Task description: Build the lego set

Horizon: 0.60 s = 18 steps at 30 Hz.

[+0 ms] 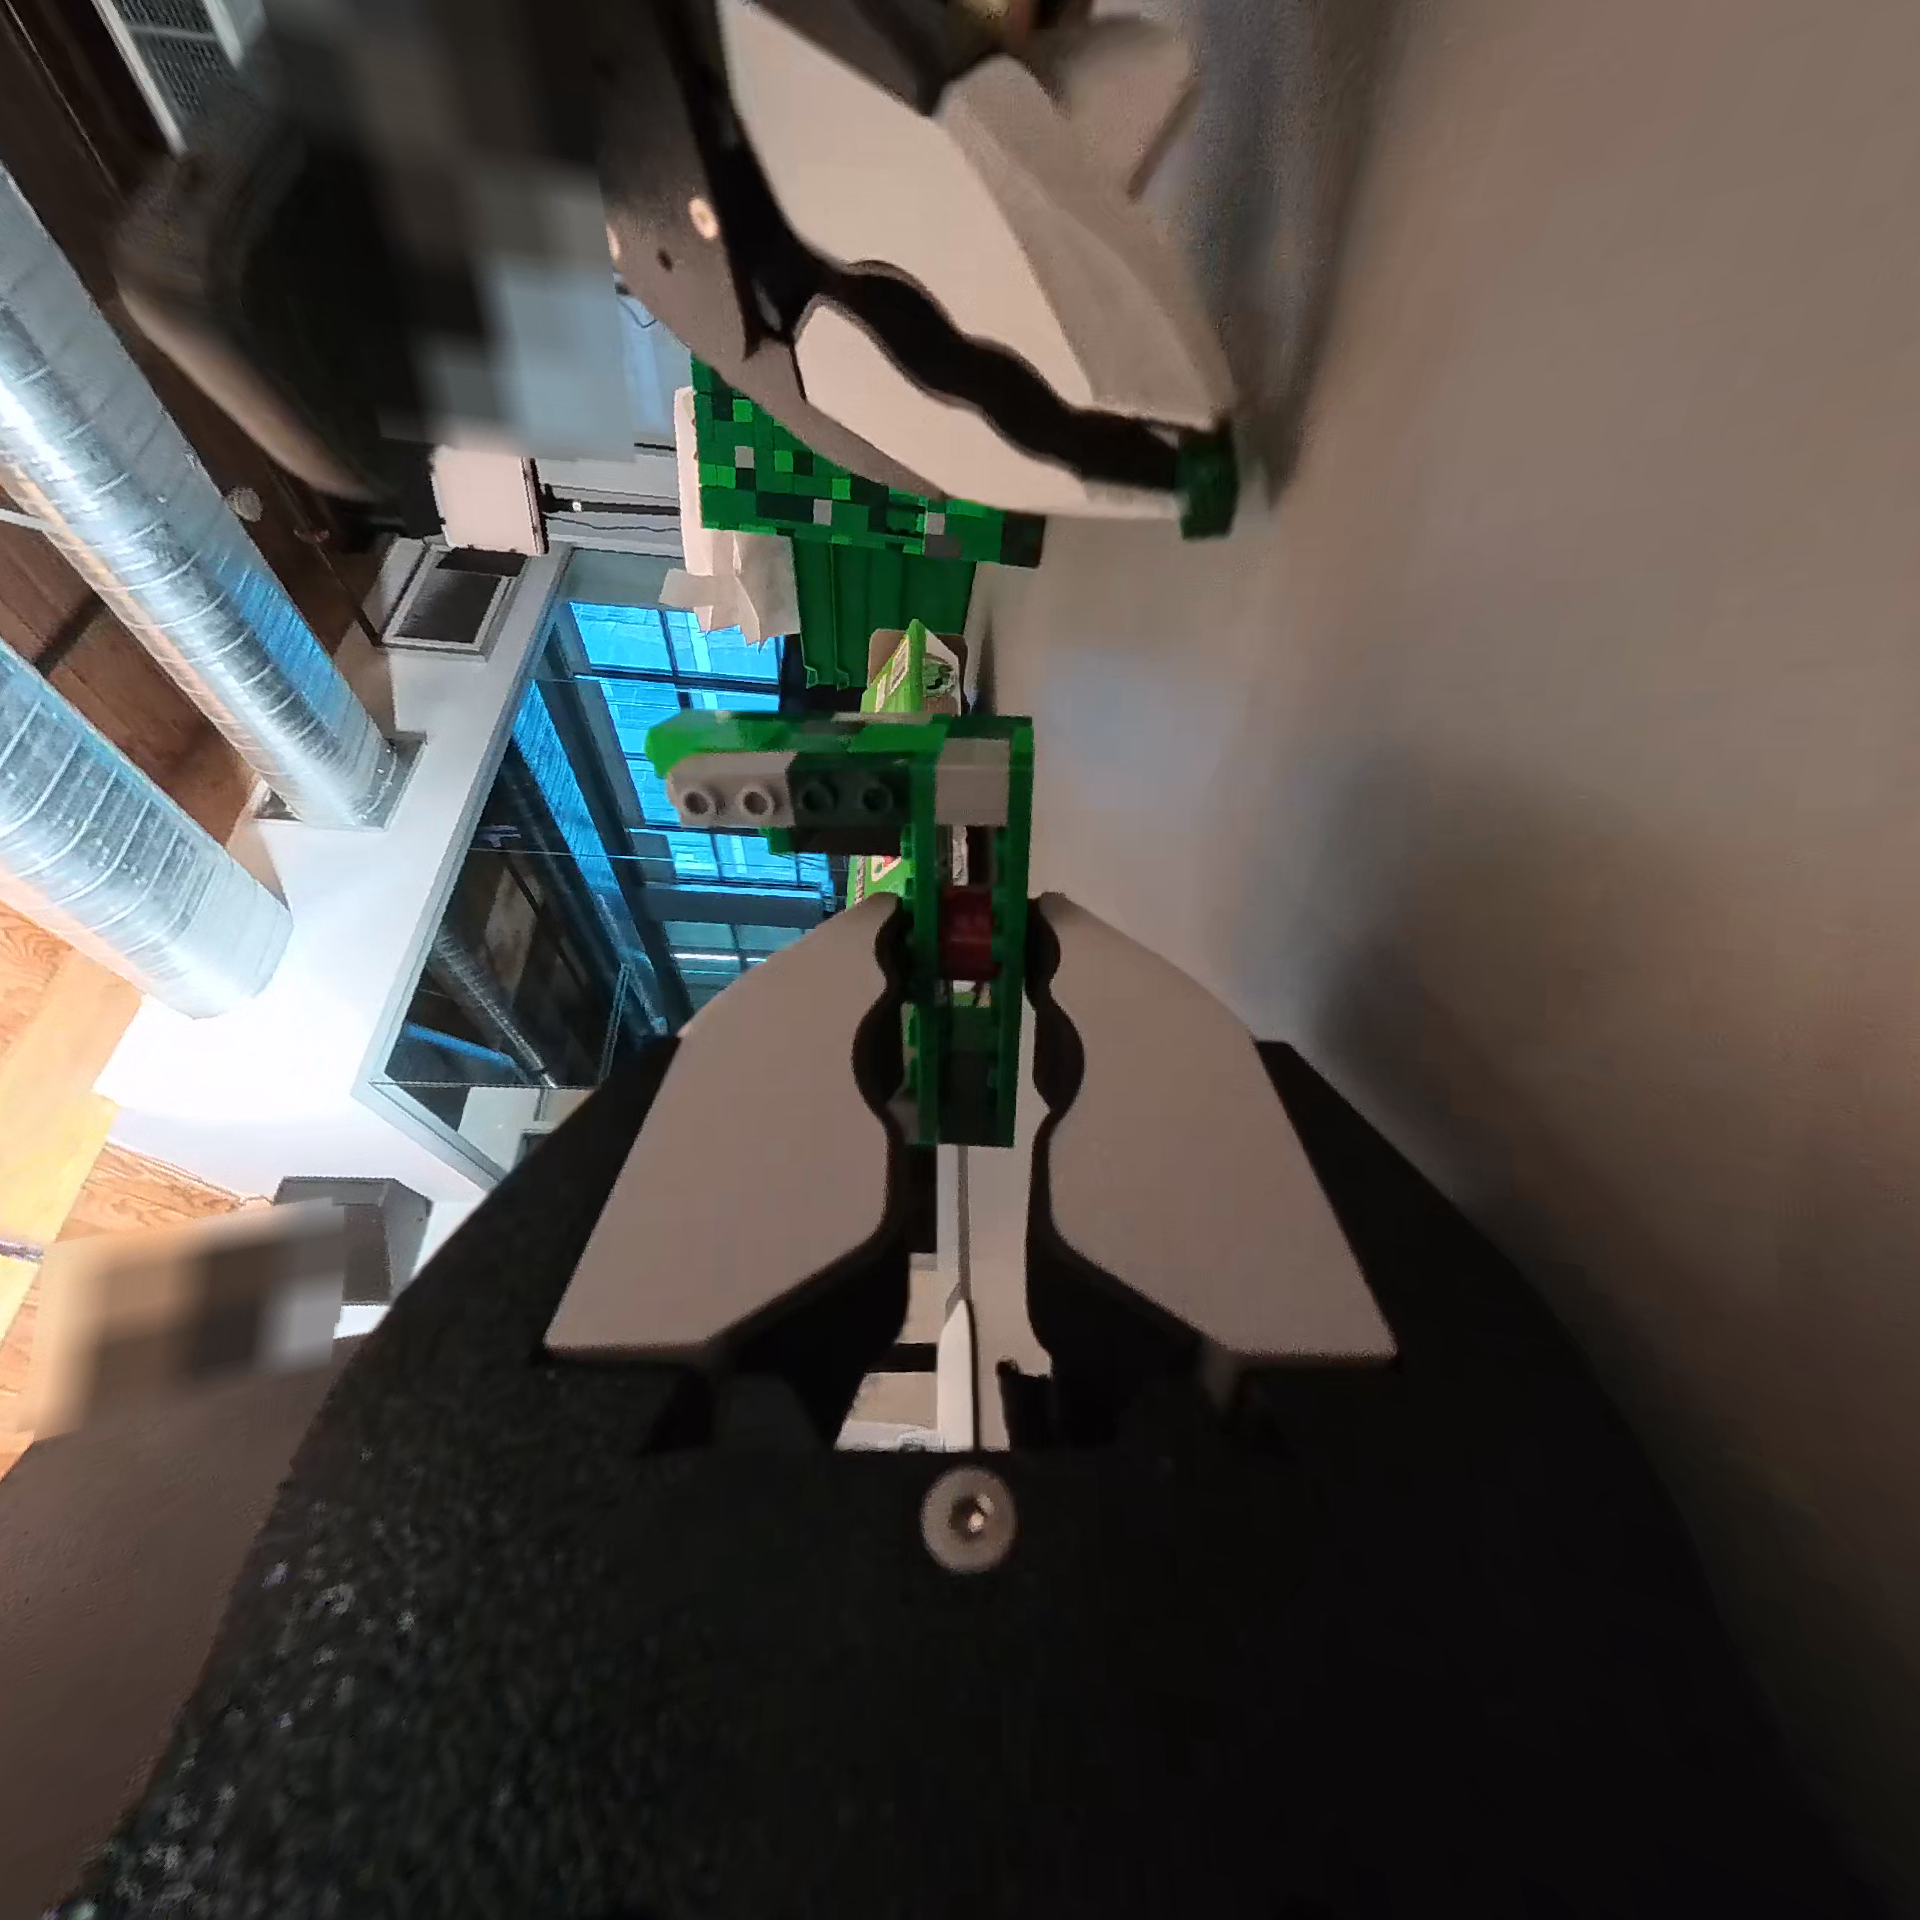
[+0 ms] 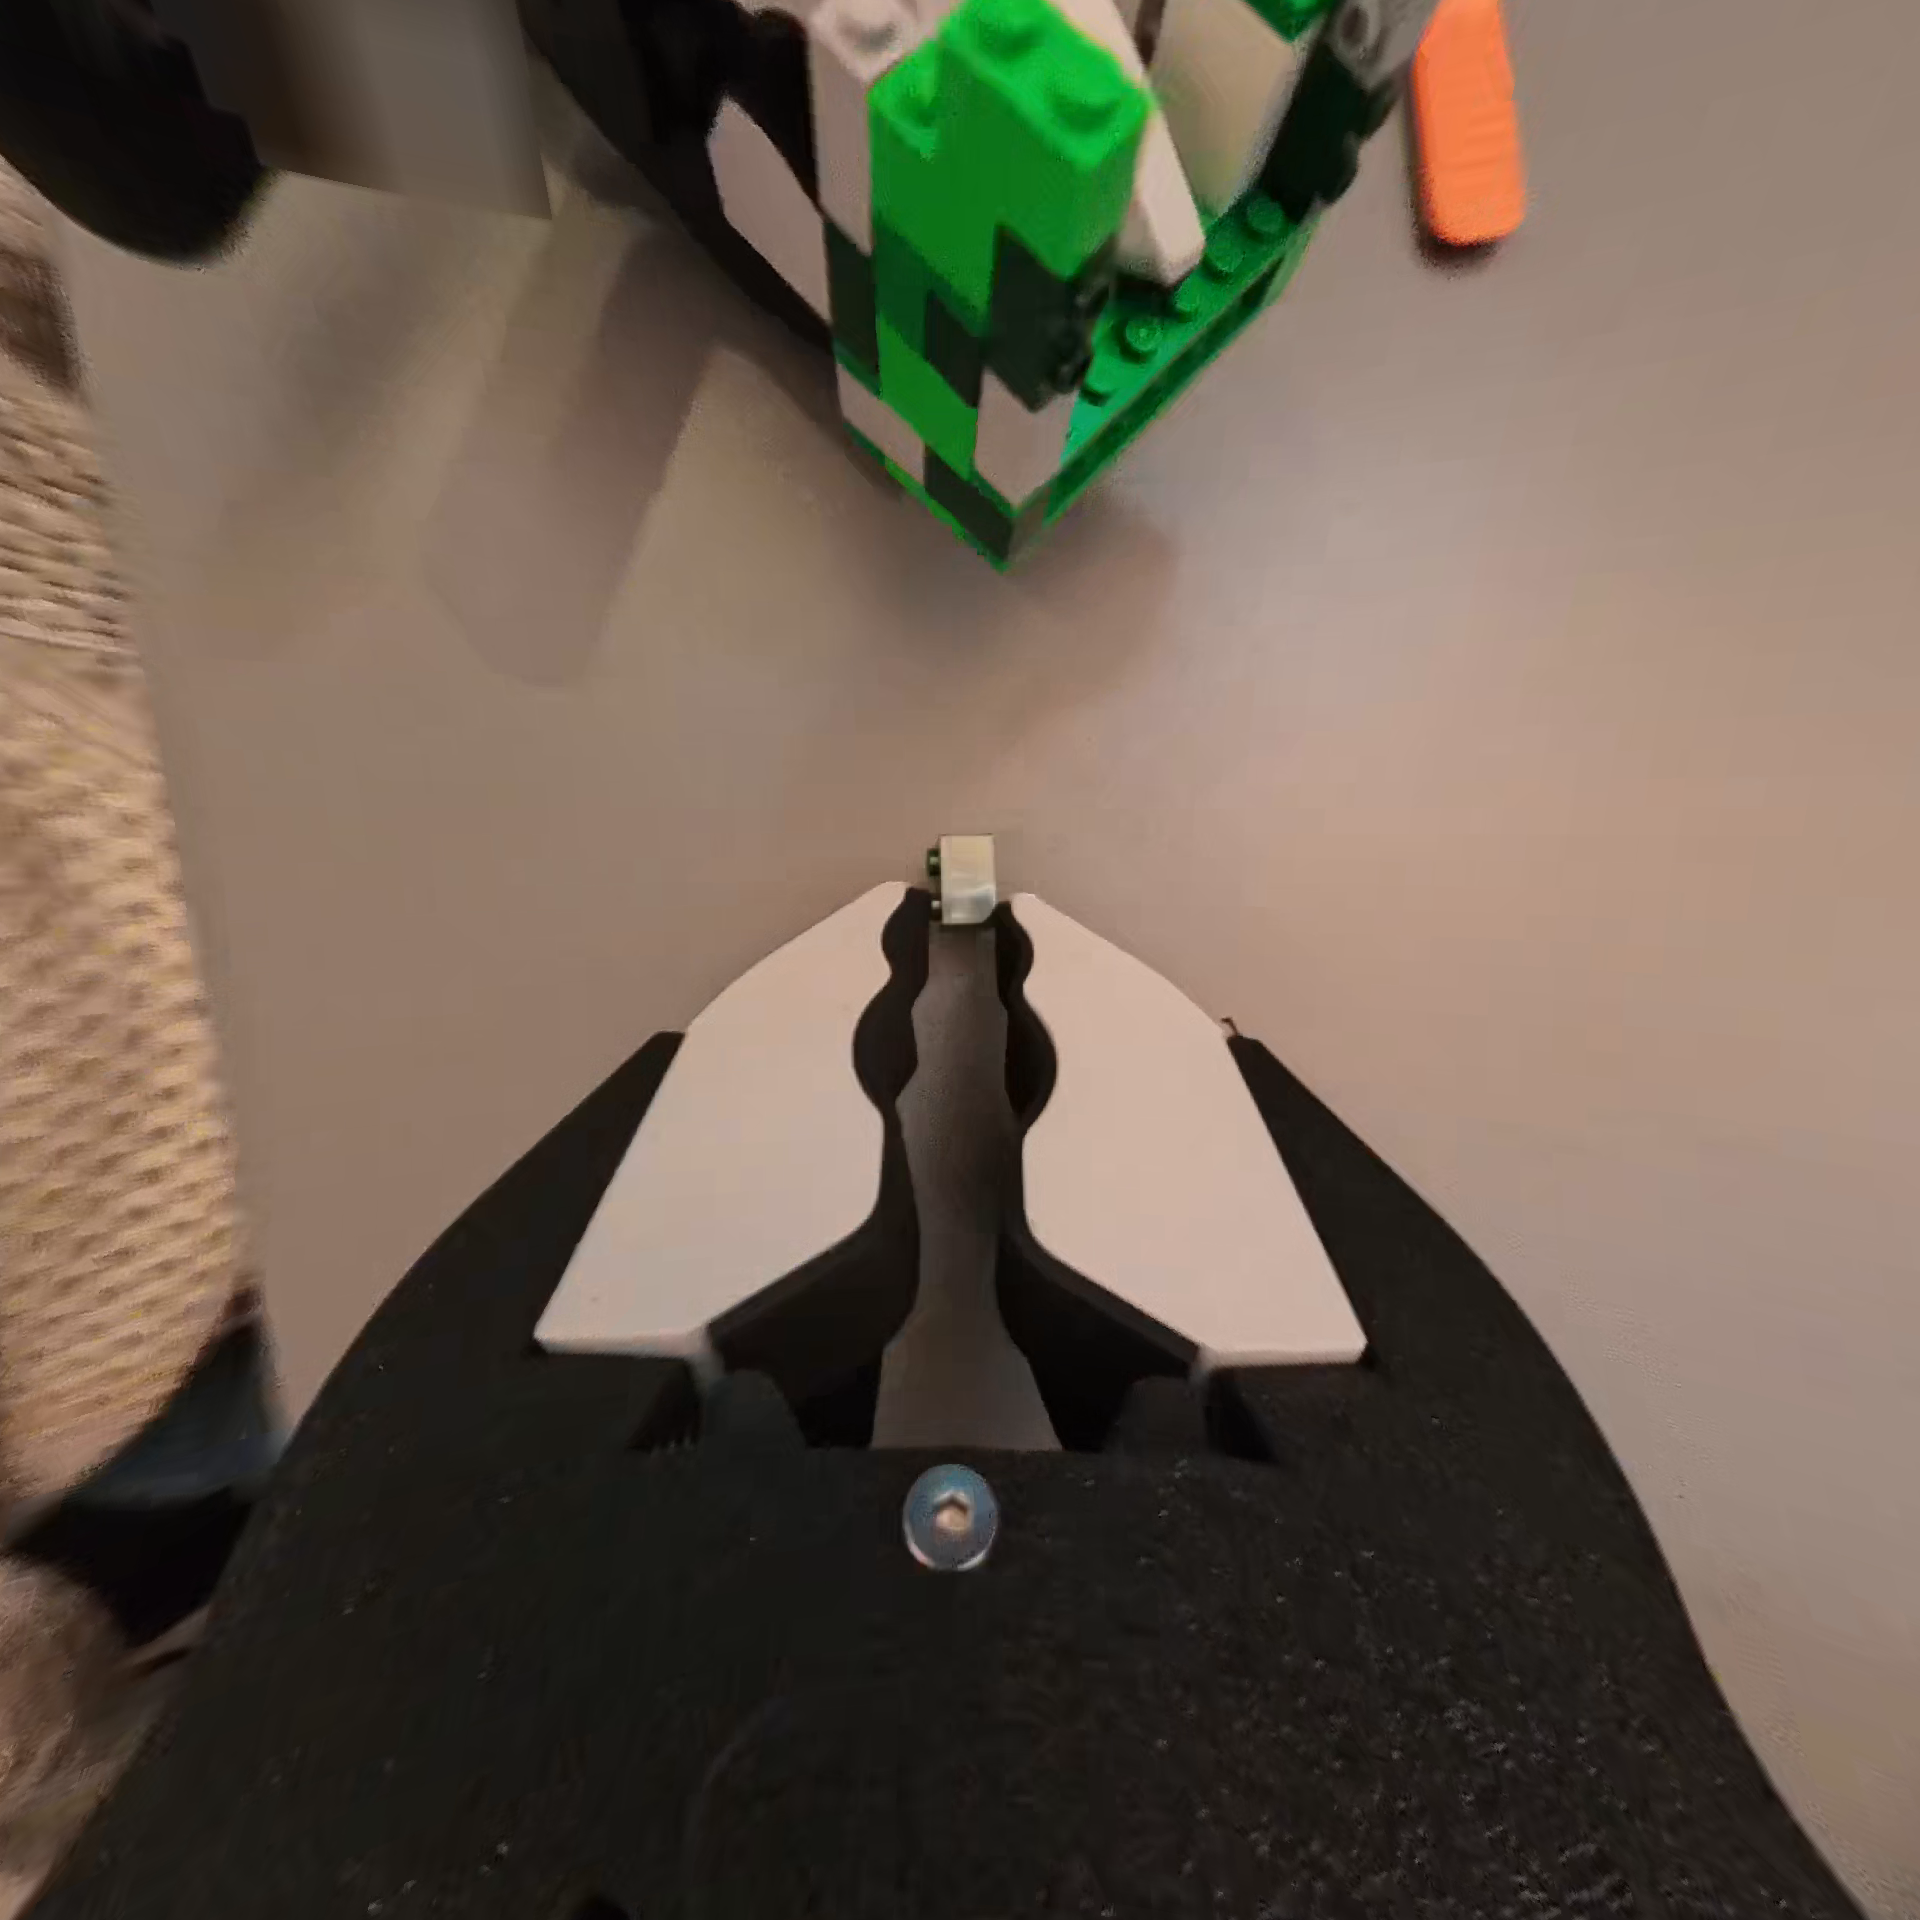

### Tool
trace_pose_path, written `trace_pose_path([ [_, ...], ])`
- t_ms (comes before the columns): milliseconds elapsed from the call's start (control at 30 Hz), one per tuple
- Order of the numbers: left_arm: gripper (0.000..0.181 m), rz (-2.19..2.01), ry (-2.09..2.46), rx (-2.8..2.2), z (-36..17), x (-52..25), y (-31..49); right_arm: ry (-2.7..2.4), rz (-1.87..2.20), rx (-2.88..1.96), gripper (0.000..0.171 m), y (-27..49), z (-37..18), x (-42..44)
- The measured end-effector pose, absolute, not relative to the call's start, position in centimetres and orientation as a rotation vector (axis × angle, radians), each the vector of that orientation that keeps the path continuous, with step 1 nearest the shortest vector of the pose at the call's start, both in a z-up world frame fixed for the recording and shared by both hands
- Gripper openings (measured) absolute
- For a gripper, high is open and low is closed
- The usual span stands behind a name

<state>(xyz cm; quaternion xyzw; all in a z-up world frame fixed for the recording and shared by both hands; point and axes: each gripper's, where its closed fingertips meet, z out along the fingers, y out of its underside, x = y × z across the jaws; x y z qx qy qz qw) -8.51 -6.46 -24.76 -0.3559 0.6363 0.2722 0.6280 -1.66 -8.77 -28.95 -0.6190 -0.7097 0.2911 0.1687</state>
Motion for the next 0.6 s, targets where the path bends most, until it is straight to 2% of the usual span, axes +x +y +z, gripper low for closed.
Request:
trace_pose_path([
  [100, 0.020, 0.651, 1.481, -0.781, -24.9, -8.3, -6.7, -2.100, 0.990, -2.066, 0.012, -10.1, -28.7, 0.3],
  [333, 0.020, 0.678, 1.517, -0.719, -25.1, -7.7, -7.7, -2.308, 0.863, -2.684, 0.014, -11.0, -29.0, 4.1],
  [467, 0.020, 0.674, 1.520, -0.724, -25.2, -7.8, -7.9, -2.307, 0.675, -2.722, 0.025, -9.7, -28.6, 4.4],
  [600, 0.020, 0.678, 1.523, -0.732, -25.3, -7.9, -7.8, -2.237, 0.507, -2.418, 0.035, -7.9, -27.5, 4.0],
])
